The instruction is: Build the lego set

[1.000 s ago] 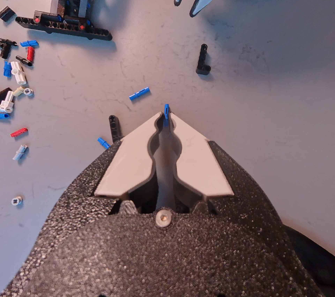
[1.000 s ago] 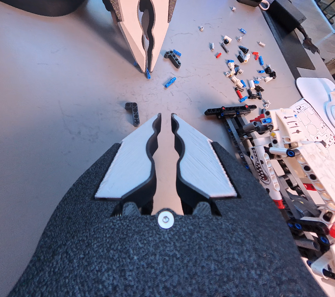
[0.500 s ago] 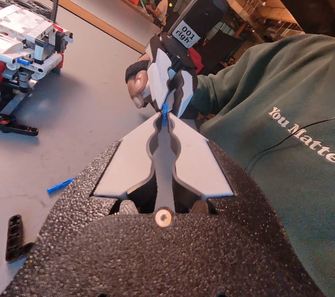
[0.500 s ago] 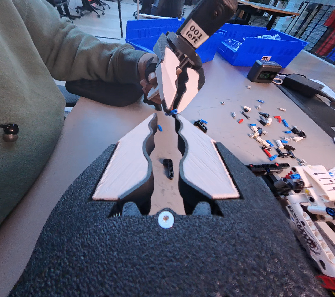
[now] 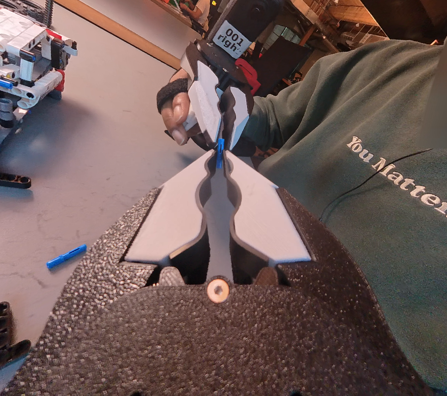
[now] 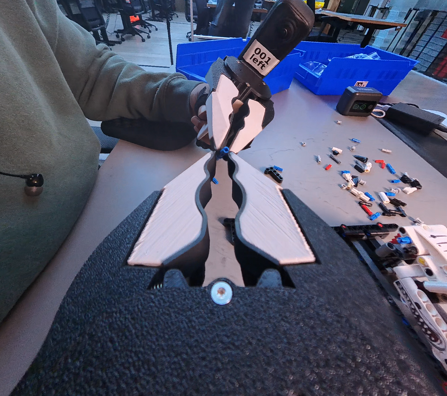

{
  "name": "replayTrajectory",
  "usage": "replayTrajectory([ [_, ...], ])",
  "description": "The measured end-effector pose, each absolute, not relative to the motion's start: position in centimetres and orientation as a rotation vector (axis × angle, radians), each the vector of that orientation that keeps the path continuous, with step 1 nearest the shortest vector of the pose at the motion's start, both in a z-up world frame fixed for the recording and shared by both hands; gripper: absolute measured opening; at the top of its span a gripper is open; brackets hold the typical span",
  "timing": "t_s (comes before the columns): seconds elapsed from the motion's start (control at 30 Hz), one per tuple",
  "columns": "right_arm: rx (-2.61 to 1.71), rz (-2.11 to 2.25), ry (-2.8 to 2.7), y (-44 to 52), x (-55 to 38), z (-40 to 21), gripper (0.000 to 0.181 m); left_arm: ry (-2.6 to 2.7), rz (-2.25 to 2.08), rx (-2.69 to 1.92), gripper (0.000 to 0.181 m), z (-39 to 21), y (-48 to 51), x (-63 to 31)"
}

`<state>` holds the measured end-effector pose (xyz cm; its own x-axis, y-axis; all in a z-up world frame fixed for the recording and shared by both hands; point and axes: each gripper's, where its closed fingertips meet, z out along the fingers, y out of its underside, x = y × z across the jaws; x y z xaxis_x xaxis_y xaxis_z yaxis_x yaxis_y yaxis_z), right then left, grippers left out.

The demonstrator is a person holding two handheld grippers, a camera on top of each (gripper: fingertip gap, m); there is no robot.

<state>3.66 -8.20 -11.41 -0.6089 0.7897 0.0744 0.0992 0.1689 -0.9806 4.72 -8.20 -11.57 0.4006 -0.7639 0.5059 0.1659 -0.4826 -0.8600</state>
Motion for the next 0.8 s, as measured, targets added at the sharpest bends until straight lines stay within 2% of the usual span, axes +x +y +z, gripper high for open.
replayTrajectory([
  [0.8, -0.853, 1.718, -1.856, -9.23, 4.49, -10.79, 0.003, 0.594, -1.234, -1.687, 0.007, -11.11, -9.25, 5.5],
])
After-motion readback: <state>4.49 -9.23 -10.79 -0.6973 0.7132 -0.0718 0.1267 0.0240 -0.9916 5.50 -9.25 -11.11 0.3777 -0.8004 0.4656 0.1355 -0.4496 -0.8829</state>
